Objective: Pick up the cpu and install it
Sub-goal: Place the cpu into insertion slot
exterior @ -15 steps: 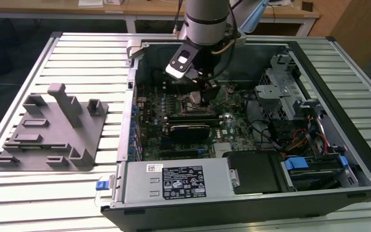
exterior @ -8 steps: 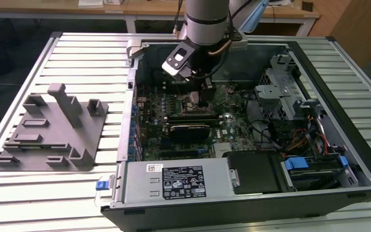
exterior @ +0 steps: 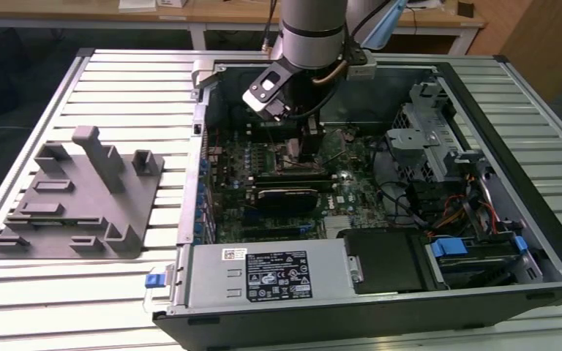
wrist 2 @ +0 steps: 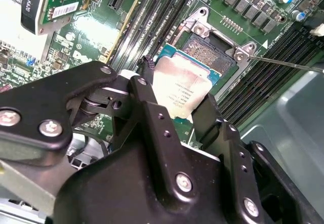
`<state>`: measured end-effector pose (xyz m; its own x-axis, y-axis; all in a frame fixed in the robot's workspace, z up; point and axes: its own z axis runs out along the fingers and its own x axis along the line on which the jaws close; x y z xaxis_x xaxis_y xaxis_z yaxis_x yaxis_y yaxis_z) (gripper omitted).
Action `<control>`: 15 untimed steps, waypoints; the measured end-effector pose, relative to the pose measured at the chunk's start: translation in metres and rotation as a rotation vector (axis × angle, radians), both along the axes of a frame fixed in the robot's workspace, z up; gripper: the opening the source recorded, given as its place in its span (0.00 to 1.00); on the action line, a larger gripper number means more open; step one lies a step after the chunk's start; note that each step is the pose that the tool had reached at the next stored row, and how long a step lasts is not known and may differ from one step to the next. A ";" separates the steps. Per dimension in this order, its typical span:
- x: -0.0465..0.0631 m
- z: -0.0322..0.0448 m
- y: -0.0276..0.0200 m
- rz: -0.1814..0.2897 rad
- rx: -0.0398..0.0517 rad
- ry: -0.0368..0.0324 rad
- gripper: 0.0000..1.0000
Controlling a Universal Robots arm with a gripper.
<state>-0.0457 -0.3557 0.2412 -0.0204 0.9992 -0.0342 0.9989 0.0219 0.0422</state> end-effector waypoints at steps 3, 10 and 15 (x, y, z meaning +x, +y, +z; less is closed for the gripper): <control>0.000 -0.0001 0.0000 -0.001 0.0002 -0.0008 0.55; 0.000 -0.0038 0.0000 -0.002 0.0019 -0.0118 0.55; 0.000 -0.0054 0.0000 -0.002 0.0018 -0.0215 0.55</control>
